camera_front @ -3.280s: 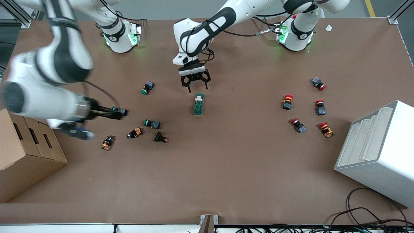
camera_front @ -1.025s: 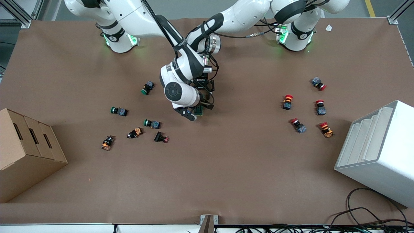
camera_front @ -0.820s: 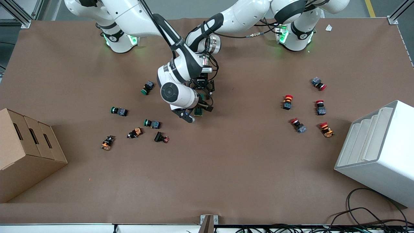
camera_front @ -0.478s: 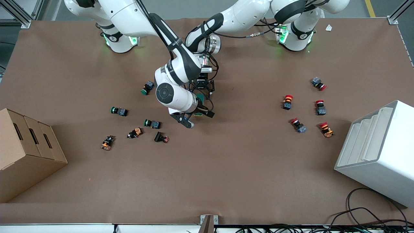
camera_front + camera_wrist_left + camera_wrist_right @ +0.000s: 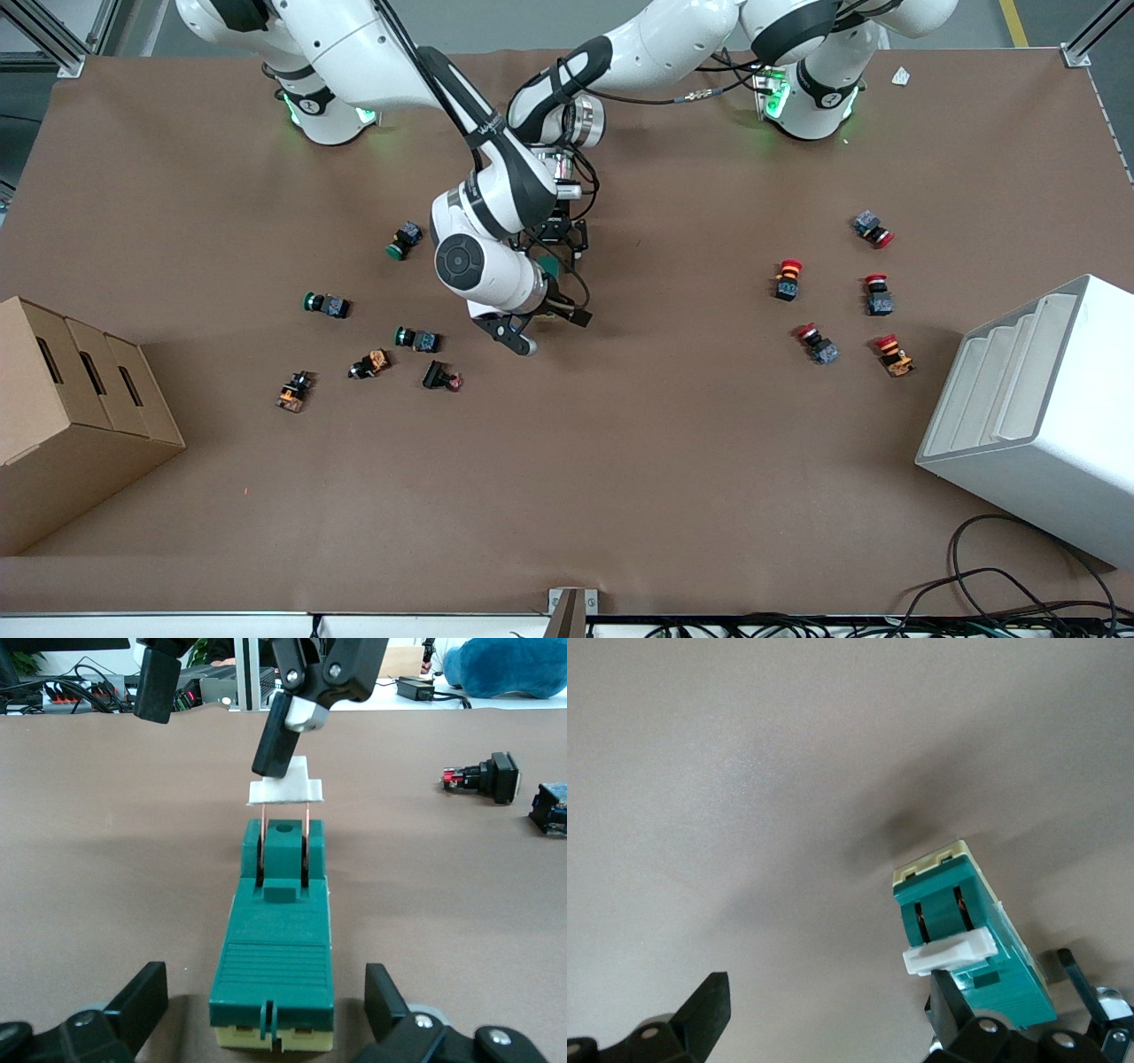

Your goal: Close load switch with both arms

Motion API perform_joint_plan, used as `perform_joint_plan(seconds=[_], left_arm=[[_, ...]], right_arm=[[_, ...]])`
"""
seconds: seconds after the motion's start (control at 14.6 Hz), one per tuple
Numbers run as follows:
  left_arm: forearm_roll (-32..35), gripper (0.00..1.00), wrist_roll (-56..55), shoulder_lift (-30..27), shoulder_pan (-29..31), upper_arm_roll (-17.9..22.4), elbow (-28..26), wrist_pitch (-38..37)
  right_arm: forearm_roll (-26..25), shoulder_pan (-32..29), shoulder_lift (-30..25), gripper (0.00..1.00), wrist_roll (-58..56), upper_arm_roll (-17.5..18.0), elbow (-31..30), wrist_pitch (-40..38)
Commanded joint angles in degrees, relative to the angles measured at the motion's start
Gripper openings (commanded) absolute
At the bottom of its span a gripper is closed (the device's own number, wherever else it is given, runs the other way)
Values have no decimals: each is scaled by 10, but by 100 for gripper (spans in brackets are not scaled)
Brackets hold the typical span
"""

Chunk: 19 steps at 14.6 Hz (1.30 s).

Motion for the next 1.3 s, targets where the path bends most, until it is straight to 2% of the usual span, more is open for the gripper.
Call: perform_joint_plan(seconds=[0.0,0.48,0.82,0.96,1.23], left_arm=[[8,98,-17,16,-1,14,3,1],[9,98,-12,16,0,14,5,4],[8,98,-11,16,0,15,5,4],[8,98,-10,15,0,14,4,4],[8,98,-10,12,0,14,3,4]], right_arm=[[4,-5,7,100,-10,2,10,3],[-23,-4,52,100,-18,1,32,32],[-38,-27,40,100,-32,-8,32,10],[-77,-56,1,100,-77,-17,32,-75],[-141,-106,-85,100,-180,-98,32,-249]])
